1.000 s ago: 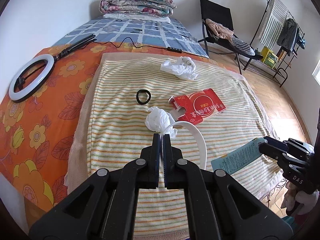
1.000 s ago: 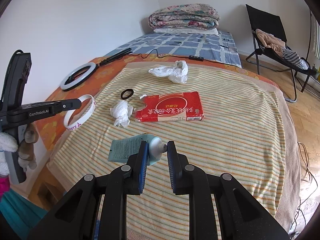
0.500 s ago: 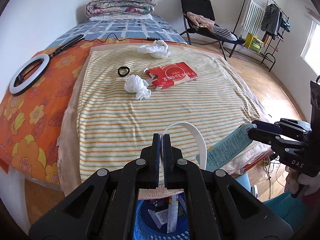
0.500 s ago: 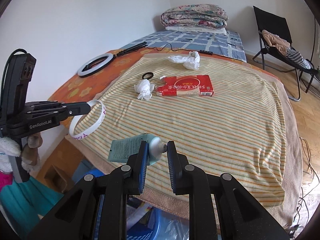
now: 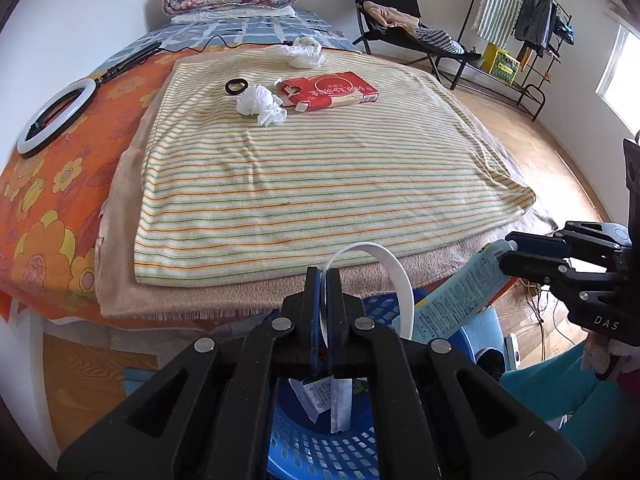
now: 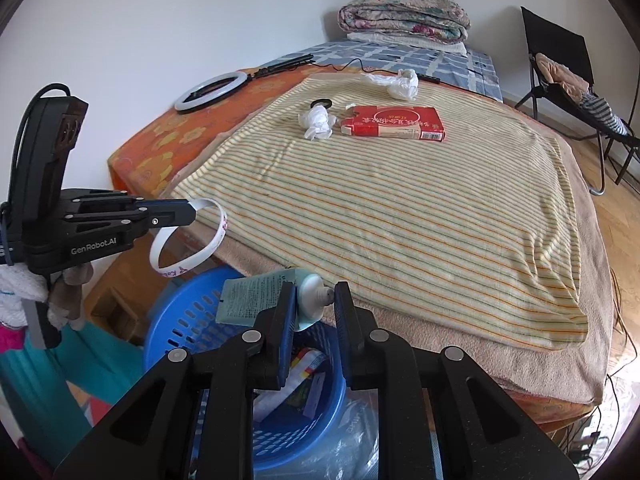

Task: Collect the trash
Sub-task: 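Carry the wrapping and blue tube to the blue basket and open both tools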

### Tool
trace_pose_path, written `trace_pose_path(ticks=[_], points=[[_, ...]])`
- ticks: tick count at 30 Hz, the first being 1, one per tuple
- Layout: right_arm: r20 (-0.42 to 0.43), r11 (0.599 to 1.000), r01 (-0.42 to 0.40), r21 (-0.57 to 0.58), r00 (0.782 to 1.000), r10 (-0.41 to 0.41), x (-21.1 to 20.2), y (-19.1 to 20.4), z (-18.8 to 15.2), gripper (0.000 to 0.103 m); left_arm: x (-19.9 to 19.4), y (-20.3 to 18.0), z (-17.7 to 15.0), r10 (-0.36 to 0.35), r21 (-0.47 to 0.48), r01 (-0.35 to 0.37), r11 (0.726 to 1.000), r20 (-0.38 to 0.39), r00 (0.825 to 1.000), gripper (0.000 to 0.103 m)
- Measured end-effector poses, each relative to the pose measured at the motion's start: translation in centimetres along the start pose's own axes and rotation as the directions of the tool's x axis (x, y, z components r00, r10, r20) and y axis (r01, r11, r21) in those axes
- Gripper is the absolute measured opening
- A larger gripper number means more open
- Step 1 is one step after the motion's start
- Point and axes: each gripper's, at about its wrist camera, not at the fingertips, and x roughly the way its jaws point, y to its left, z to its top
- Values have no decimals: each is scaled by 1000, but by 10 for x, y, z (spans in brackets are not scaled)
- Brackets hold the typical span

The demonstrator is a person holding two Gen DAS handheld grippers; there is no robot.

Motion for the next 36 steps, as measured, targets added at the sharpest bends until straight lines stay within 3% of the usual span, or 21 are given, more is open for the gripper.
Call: trace_pose_path(ticks=[18, 23, 27, 31, 32, 34, 36], points=[[-148, 998, -54, -9, 988, 52, 34, 24, -55, 18, 32, -14, -49, -36, 14, 39, 999, -148, 988, 0], [-170, 998, -63, 5, 983, 62, 39, 23, -58, 18, 39, -8, -49, -39, -13, 37, 999, -174, 984, 10], [-173, 998, -61, 18, 983, 64, 40, 21, -58, 35, 41, -7, -49, -35, -20, 32, 999, -178, 983, 12], [-174, 998, -58, 26, 983, 62, 40, 20, -58, 38, 43, -7, -49, -36, -23, 32, 999, -189, 981, 14], [-175, 998, -55, 27, 983, 59, 40, 20, -58, 42, 44, -7, -49, -35, -24, 31, 999, -191, 981, 17], [-174, 999, -46, 28, 983, 50, 40, 20, -57, 53, 44, -6, -49, -31, -27, 26, 999, -188, 982, 36], [-171, 999, -37, 28, 984, 42, 39, 20, -57, 57, 44, -5, -48, -25, -31, 20, 999, -181, 983, 40]])
